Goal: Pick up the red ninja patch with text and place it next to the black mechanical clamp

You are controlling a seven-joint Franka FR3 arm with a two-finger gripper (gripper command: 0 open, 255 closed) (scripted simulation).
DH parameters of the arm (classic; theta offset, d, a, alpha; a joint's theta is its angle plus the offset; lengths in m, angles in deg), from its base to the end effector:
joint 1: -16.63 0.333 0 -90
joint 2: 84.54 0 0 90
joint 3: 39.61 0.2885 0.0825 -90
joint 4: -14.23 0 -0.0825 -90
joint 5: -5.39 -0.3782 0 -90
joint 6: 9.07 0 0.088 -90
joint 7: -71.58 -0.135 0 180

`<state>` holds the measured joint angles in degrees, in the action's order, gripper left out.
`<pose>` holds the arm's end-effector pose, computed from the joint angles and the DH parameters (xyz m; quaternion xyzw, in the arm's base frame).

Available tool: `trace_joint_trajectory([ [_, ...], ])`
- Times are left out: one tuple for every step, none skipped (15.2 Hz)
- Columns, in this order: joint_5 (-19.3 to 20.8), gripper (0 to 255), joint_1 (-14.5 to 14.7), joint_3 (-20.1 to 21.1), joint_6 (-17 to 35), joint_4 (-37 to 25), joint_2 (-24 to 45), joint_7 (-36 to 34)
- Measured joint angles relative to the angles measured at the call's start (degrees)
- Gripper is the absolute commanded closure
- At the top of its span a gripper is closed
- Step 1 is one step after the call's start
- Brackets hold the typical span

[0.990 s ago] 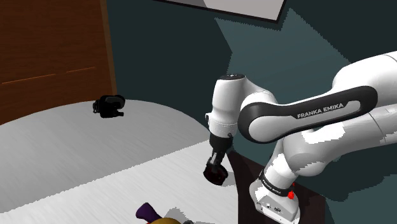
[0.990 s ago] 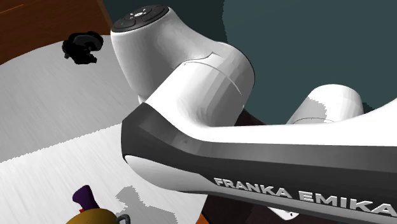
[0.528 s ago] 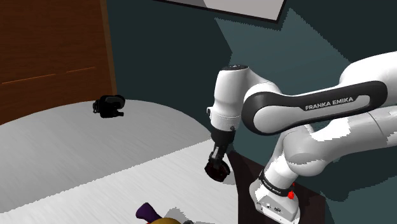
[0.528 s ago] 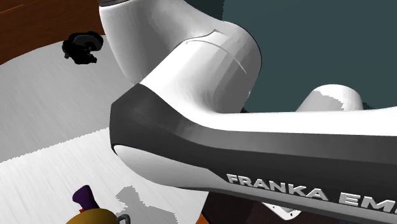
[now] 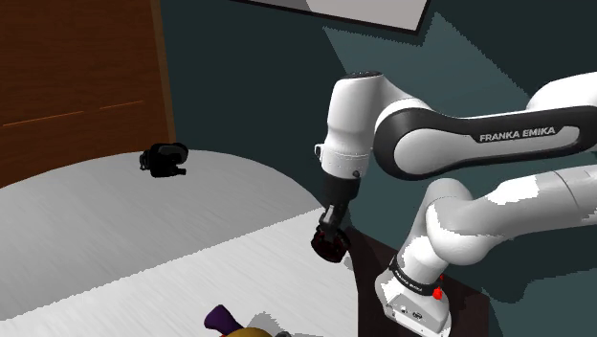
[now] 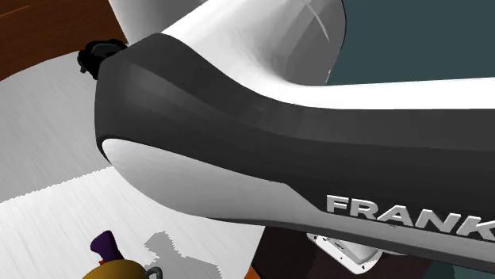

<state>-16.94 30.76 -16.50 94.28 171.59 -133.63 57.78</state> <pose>0.2333 0.2017 0.3820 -0.9952 -0.0734 0.0629 0.0139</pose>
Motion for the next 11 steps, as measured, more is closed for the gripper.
trace_joint_trajectory([
  [0.21, 255, -0.05, -0.23, -0.72, -0.52, -0.20, -0.06],
  [0.33, 255, -0.04, -0.35, -1.43, -1.07, -0.38, -0.24],
  [0.57, 255, -0.18, -0.51, -2.15, -1.93, -0.27, -0.37],
  [0.85, 255, -0.26, -0.83, -3.02, -2.55, -0.52, -0.41],
  [1.09, 255, -0.33, -1.11, -3.81, -3.16, -0.70, -0.45],
  [1.31, 255, -0.37, -1.36, -4.73, -3.88, -0.92, -0.57],
  [1.59, 255, -0.51, -1.60, -5.57, -4.79, -0.84, -0.66],
  [1.95, 255, -0.65, -2.04, -6.36, -5.31, -1.08, -0.52],
  [2.21, 255, -0.75, -2.32, -7.16, -6.01, -1.15, -0.55],
  [2.42, 255, -0.83, -2.53, -7.94, -6.81, -1.14, -0.65],
  [2.60, 255, -0.86, -2.74, -8.74, -7.47, -1.29, -0.75],
])
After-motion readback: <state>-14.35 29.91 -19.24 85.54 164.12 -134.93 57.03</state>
